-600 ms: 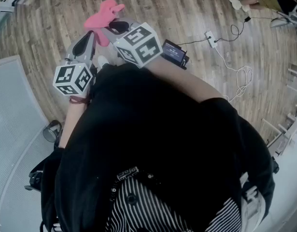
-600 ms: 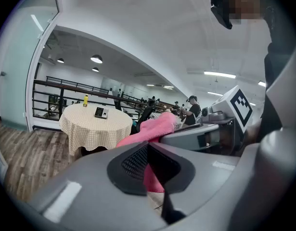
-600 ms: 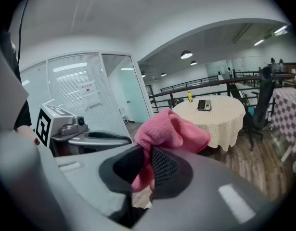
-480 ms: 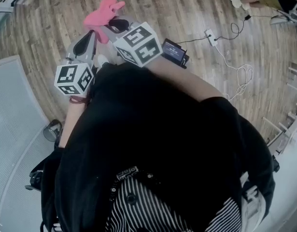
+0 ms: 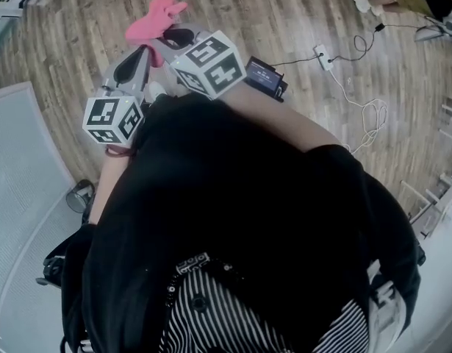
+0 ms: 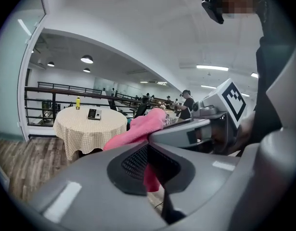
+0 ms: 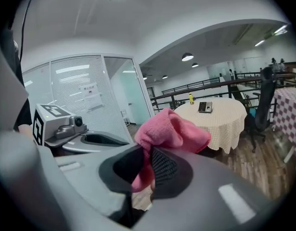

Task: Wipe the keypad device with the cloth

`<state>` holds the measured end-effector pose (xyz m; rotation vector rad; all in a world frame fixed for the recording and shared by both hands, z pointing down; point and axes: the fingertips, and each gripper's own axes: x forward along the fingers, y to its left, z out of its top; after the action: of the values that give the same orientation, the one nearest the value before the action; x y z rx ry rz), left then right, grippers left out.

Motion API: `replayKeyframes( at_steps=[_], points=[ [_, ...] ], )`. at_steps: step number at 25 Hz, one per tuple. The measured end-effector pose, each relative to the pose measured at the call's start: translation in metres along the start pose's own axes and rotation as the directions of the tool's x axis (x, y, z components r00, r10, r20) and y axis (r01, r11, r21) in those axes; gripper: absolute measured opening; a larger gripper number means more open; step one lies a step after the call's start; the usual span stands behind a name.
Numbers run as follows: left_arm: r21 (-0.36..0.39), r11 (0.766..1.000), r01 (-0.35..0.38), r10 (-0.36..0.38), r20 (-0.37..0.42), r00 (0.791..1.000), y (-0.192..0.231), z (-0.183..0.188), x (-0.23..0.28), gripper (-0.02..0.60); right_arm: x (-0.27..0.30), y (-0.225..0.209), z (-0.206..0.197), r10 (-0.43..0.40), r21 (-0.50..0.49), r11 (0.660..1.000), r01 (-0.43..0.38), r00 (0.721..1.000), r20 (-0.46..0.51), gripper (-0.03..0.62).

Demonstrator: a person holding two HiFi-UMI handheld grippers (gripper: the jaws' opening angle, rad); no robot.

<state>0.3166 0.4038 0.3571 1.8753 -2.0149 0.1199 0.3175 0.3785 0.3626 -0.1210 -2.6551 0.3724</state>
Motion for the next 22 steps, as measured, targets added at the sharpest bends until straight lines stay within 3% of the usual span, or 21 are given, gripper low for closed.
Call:
replayKeyframes(
  at_steps=[5,11,22],
  points=[
    [0.036,0.999,-0.01,0.01,-0.003,1.0,-0.004,0.0,-0.003,0.005,0.003,0.003,0.003,0.02,-0.011,1.0,-0.019,1.0,0.003,0.046],
    [-0.063,0.997,-0.032,0.035,0.035,0.999,0.007,0.007,-0.007,0.005,-0.001,0.004,0.012,0.011,-0.049,0.999,-0.01,1.0,0.023,0.046],
    [-0.102,0.994,-0.05,0.053,0.031,0.998,-0.003,-0.002,-0.01,0.005,-0.011,-0.002,-0.004,0.028,-0.005,1.0,-0.028,0.999,0.024,0.046]
  ],
)
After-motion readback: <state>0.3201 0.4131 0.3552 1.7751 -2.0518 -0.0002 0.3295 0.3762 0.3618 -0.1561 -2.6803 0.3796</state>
